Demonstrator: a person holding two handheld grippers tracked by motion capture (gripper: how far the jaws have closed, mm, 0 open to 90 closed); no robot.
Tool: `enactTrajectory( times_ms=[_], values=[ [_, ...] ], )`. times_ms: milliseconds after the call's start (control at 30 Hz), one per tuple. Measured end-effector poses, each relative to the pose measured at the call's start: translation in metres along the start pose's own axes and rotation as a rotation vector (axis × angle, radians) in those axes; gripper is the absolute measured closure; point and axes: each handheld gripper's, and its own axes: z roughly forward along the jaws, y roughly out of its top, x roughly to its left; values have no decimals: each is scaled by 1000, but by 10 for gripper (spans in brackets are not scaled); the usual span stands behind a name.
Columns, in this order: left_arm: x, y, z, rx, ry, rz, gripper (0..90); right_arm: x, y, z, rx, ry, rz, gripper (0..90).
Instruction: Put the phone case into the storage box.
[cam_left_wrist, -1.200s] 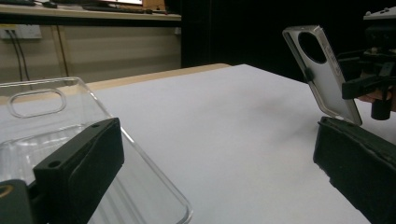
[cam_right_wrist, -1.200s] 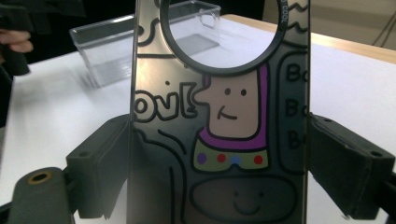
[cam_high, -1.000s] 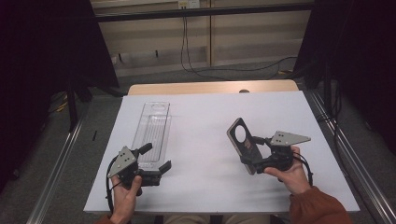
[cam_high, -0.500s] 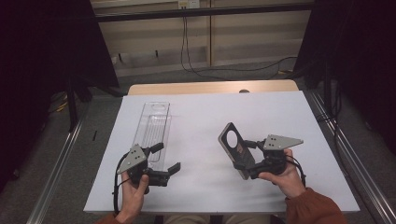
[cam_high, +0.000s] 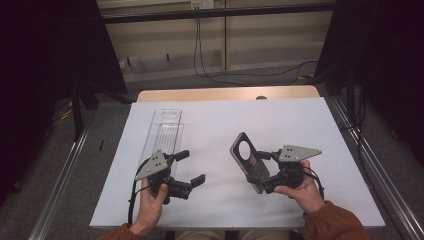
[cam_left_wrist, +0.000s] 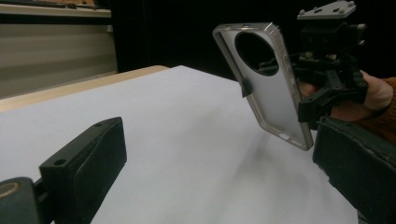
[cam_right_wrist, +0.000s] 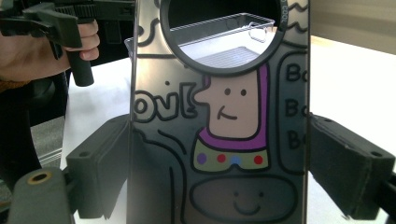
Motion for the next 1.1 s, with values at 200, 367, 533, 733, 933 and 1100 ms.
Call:
enactTrajectory(
  times_ms=[200,367,533,733,933,1100],
  values=[
    [-3,5,16,-15,-49,14,9,1,2,0,-7,7,-5,122],
    [-1,9,34,-7,-93,13,9,1,4,-2,-13,11,-9,122],
    [1,19,50,-14,-120,15,8,1,4,-2,-12,16,-10,122],
    [-3,27,70,-24,-198,43,8,-1,2,-2,-11,17,-12,122],
    [-8,23,79,-24,-247,47,8,-1,1,-2,-12,28,-15,121],
    [-9,22,80,-19,-274,60,8,-1,1,0,-15,63,-18,122]
  ],
)
